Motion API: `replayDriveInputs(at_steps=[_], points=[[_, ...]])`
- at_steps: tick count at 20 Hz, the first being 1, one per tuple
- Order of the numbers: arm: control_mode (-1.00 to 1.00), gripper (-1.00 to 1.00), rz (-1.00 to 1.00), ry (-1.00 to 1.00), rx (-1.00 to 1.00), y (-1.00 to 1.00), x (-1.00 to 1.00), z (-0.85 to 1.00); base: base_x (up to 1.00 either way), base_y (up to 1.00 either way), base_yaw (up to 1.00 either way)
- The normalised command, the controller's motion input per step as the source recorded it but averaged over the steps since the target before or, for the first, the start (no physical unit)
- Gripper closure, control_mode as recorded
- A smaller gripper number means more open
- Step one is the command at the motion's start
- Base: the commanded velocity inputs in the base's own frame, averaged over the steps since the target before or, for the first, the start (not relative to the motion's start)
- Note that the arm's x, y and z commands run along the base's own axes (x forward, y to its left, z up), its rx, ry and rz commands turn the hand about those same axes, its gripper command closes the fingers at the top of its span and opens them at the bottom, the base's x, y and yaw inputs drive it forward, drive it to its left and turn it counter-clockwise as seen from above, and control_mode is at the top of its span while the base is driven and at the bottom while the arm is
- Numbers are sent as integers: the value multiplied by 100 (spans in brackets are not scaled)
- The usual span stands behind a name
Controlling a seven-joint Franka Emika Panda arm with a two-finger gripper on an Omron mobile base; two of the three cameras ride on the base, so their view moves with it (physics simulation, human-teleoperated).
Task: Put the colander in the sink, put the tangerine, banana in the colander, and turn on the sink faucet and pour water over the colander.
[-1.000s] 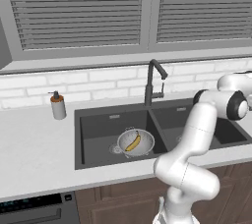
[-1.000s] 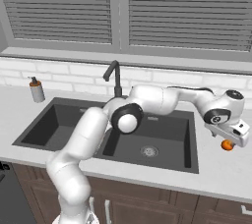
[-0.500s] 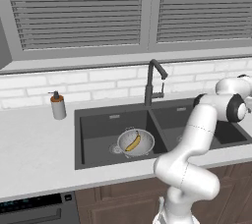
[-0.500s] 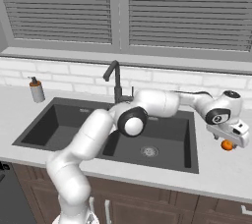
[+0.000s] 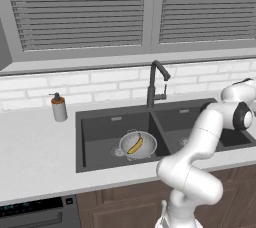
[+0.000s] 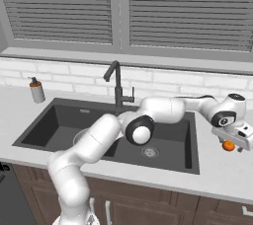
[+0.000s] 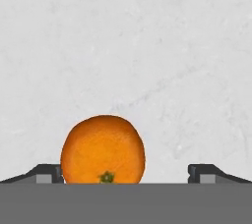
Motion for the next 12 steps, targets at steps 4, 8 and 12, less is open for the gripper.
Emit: replayDriveInputs(at_steps=[4,8,12], points=[[-100,-100,0,0,0,0,0,-9,0,0,0],[-100,-100,0,0,0,2,0,-17,0,0,0],[-100,-100,0,0,0,10,0,-18,0,0,0]])
